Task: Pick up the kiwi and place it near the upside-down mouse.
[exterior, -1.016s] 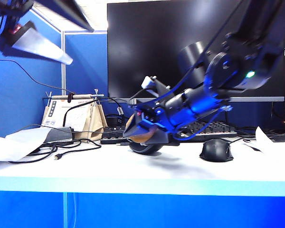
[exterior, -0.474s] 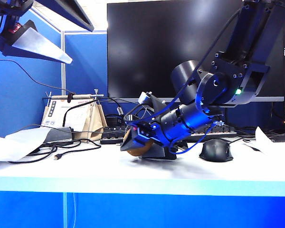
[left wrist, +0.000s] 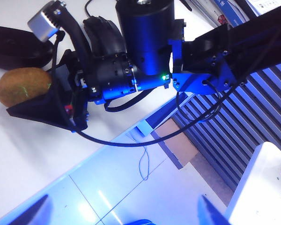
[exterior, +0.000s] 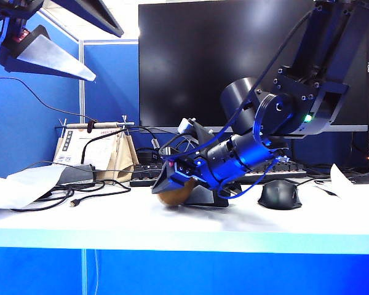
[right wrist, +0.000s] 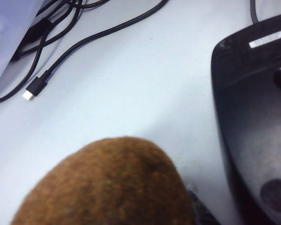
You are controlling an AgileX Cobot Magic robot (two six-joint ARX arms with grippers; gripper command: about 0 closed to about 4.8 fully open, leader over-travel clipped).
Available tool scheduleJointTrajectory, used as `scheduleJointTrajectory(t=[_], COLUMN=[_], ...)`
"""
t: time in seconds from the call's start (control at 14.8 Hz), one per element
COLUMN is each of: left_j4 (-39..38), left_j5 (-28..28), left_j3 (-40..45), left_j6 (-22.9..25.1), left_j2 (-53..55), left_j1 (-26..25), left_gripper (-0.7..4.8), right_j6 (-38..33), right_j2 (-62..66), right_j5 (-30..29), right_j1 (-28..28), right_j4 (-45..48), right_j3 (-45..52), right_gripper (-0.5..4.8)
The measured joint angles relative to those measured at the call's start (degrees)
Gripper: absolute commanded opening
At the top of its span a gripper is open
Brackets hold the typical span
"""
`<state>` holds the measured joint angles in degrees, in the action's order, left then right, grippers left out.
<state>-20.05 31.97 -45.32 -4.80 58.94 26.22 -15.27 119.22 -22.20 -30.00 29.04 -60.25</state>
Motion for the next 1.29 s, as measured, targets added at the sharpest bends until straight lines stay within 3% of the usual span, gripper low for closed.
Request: scheduleJointTrajectory(t=[0.47, 0.68, 1.29], left_j4=[-0.2, -0.2, 0.96], left_j5=[0.0, 0.42, 0.44], left_j3=[0.0, 0.0, 0.0], left_j6=[-0.02, 0.0, 0.0], left_j2=[0.0, 0.0, 0.0], left_j1=[0.0, 0.0, 0.0], left_gripper=[4.04, 4.04, 4.04], right_j6=[-2.29, -2.05, -1.2], right_j2=[-0.11, -1.84, -13.77], right_j5=[-1.46, 1.57, 3.8], right_j1=[0.0, -0.15, 0.79], right_j4=[-0.02, -2.23, -4.94], right_j3=[-0.13, 0.15, 0.66], right_gripper=[3.93, 4.32, 4.25])
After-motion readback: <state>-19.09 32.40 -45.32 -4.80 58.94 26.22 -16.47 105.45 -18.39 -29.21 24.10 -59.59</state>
